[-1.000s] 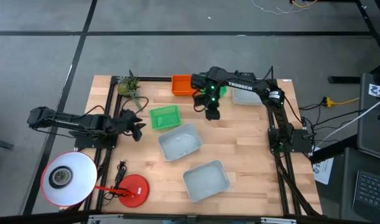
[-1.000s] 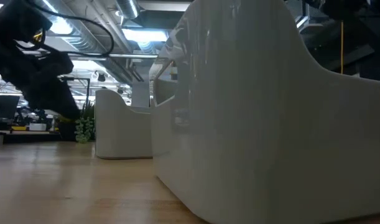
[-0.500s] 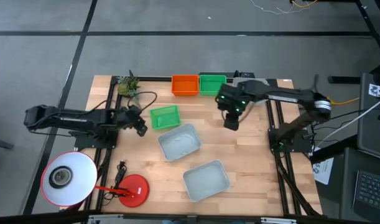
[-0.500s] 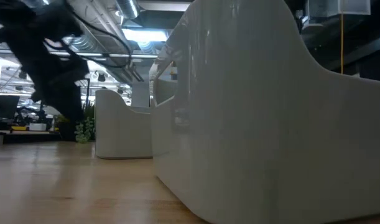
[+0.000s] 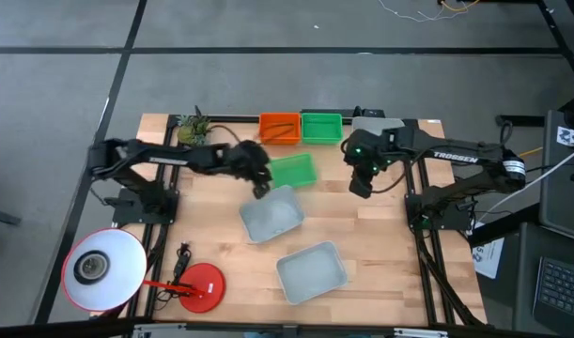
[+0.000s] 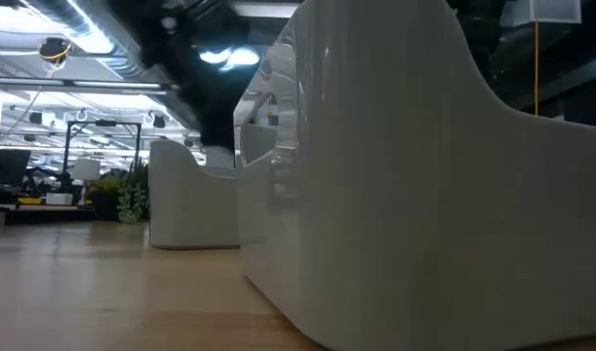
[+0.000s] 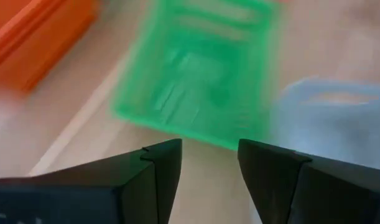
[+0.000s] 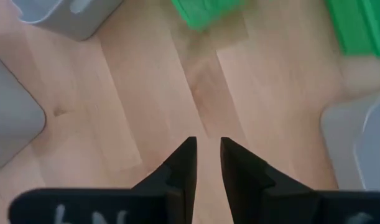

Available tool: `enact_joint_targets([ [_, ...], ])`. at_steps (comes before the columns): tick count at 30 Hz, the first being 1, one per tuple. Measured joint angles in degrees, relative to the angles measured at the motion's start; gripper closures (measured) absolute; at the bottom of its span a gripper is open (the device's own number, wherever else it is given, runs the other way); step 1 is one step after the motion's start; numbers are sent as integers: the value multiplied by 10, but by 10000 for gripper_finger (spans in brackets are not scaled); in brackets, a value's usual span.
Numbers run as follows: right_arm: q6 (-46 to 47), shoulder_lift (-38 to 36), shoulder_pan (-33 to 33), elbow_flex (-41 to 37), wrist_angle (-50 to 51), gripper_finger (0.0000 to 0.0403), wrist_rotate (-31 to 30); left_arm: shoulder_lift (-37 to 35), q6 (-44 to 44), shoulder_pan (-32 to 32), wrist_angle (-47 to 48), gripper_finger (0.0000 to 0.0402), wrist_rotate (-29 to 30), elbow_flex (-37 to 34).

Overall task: Stack baskets by color
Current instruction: Stack the bottom green bin on the top green bin

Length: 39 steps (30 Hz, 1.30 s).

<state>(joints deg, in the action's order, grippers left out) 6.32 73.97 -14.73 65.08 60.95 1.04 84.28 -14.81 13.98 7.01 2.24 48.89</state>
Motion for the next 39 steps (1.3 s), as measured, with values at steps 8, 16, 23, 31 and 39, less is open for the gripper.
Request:
enact_joint_targets([
  [8,-149,13,0,0,-101,332,-1,65,63,-56,162,251,105,149],
  [16,-203,79,0,0,-228,332,-1,13,125,-89,206,250,180,149],
  [23,-273,169,0,0,-261,331,13,-9,125,-89,263,250,212,149],
  [31,-293,217,0,0,-300,294,85,-9,120,-89,327,250,226,149],
  [39,-292,243,6,0,-335,256,80,-54,79,-92,450,250,226,148],
])
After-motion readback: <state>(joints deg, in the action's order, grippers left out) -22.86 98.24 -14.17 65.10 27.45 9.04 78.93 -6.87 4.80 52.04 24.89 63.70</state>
